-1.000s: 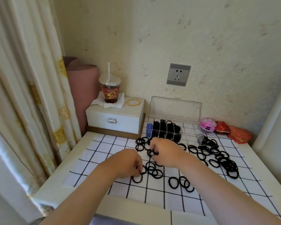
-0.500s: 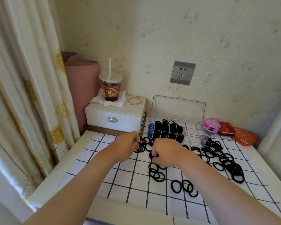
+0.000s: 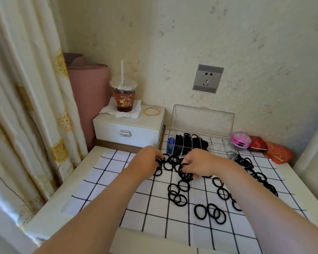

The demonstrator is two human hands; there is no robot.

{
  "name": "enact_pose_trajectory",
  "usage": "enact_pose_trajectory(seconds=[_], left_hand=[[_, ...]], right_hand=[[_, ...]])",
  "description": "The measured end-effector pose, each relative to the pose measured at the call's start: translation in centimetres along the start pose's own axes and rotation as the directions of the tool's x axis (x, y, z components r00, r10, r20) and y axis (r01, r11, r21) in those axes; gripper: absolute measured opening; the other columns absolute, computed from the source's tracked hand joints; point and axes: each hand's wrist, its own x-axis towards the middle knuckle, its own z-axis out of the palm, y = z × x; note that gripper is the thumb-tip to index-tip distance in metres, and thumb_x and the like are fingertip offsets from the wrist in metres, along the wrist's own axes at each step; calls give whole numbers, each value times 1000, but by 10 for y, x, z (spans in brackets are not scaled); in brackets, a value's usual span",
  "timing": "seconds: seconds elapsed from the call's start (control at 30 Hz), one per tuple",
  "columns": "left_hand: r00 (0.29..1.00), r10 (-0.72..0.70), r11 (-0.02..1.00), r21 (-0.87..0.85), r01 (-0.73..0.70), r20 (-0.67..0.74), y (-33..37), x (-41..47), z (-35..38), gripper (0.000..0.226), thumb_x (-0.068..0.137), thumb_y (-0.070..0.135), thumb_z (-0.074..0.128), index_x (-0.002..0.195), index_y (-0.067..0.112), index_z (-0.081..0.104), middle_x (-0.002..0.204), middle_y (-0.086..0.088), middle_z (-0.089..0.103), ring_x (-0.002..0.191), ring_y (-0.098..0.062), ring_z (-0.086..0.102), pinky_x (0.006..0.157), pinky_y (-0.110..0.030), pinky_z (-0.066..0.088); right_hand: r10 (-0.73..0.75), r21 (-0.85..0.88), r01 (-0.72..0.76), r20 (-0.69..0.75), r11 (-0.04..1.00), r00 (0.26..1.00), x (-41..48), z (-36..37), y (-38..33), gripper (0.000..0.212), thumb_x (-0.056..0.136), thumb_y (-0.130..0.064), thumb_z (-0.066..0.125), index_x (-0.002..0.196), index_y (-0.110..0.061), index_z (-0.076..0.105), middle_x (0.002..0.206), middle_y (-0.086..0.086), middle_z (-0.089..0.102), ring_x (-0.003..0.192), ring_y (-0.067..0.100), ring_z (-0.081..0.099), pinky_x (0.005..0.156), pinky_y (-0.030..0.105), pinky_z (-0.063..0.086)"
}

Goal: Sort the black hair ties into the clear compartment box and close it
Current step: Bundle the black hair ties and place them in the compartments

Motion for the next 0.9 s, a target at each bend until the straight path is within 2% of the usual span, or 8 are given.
enact_pose_trajectory(seconds=[0.1,0.27,0.4,0.5,0.6,0.7,0.8,0.9], left_hand=[[1000,16,997,80,-15,-15,-4,-1,3,35,97,12,57,130,19,65,131,-5,61,115,-22,61,99,-30,49],[999,33,995,91,-35,25,-11,-5,3,28,97,22,56,120,17,71,115,-5,68,101,-20,63,83,-27,50],[997,69,986,151,-72,29,-15,-7,1,31,94,23,63,124,23,69,123,-1,57,109,-20,58,86,-24,45],[998,55,979,195,-56,10,-16,-7,1,28,91,21,66,119,20,71,122,1,53,104,-20,58,90,-30,51],[995,100,980,172,-97,-8,-21,-11,4,24,92,23,64,114,18,69,119,1,52,97,-15,56,85,-29,53],[990,135,986,110,-129,-51,-22,-13,-1,24,96,22,55,115,12,66,119,-1,47,107,-16,46,93,-31,48],[976,130,991,32,-127,-177,-21,-11,-10,17,98,20,48,108,11,59,117,-1,40,105,-15,37,95,-30,43],[971,113,991,-45,-125,-209,-21,-12,-15,14,98,18,46,107,12,56,115,1,38,105,-13,35,93,-26,40]], right_hand=[[1,9,-1,52,1000,999,-1,-3,-1,4,89,-15,70,88,-18,73,80,4,72,60,5,65,64,19,53],[35,38,-35,15,999,999,-1,-4,-5,13,88,-11,71,99,-4,75,73,6,71,55,6,65,58,20,56],[52,23,-50,-143,999,988,2,1,-12,19,89,-20,61,74,-8,60,63,9,63,52,17,61,55,24,49],[14,65,-1,-200,998,980,5,8,-16,26,94,-20,57,70,-10,57,62,8,58,45,11,61,61,28,51],[-8,98,31,-222,995,975,10,16,-18,22,96,-19,60,85,-3,71,61,7,66,41,6,60,59,25,54],[-35,117,69,-271,991,962,16,22,-22,15,95,-19,61,99,-15,75,83,5,75,41,1,55,52,20,51],[-51,36,63,-273,997,961,19,27,-23,22,94,-20,63,113,-13,73,86,0,71,58,5,60,58,18,47],[-10,-93,-15,-263,996,965,25,35,-24,19,90,-19,63,76,-7,69,68,4,63,70,28,65,62,32,50]])
